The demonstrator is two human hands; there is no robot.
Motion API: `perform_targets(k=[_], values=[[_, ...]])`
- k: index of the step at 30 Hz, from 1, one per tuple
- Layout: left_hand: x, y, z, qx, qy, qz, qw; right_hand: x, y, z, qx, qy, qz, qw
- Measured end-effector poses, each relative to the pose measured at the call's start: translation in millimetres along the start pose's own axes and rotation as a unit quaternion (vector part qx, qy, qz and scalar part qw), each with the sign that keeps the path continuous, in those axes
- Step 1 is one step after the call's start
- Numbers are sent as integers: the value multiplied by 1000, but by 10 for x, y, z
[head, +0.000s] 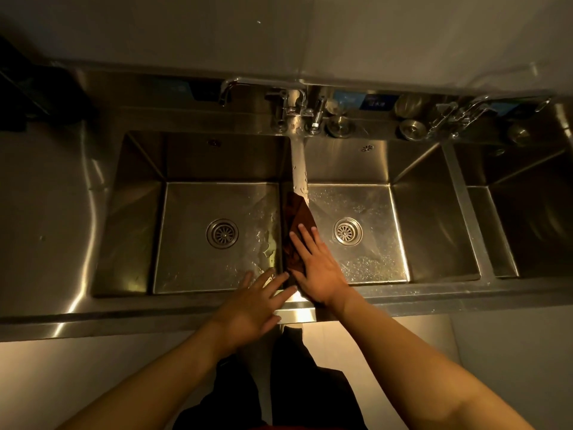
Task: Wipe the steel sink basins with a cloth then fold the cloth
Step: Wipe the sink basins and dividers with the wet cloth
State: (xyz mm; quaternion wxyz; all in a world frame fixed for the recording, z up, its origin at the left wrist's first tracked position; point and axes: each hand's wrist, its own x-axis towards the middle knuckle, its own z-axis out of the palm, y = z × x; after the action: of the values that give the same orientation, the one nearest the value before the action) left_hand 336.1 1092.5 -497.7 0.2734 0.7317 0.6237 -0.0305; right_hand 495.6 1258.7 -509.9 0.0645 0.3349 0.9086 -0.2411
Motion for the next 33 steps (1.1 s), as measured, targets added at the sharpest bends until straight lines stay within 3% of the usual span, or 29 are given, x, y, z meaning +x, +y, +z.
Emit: perform_targets(k=[9, 23, 33], values=[[598, -199, -247, 12, 69, -14, 997, 835, 167, -260, 44, 2, 19, 999], [1636, -736, -883, -73, 75, -110, 988, 2273, 452, -782, 33, 28, 12, 999], [1706, -649, -935, -80, 57, -147, 984, 2413, 458, -810, 43, 42, 23, 998]])
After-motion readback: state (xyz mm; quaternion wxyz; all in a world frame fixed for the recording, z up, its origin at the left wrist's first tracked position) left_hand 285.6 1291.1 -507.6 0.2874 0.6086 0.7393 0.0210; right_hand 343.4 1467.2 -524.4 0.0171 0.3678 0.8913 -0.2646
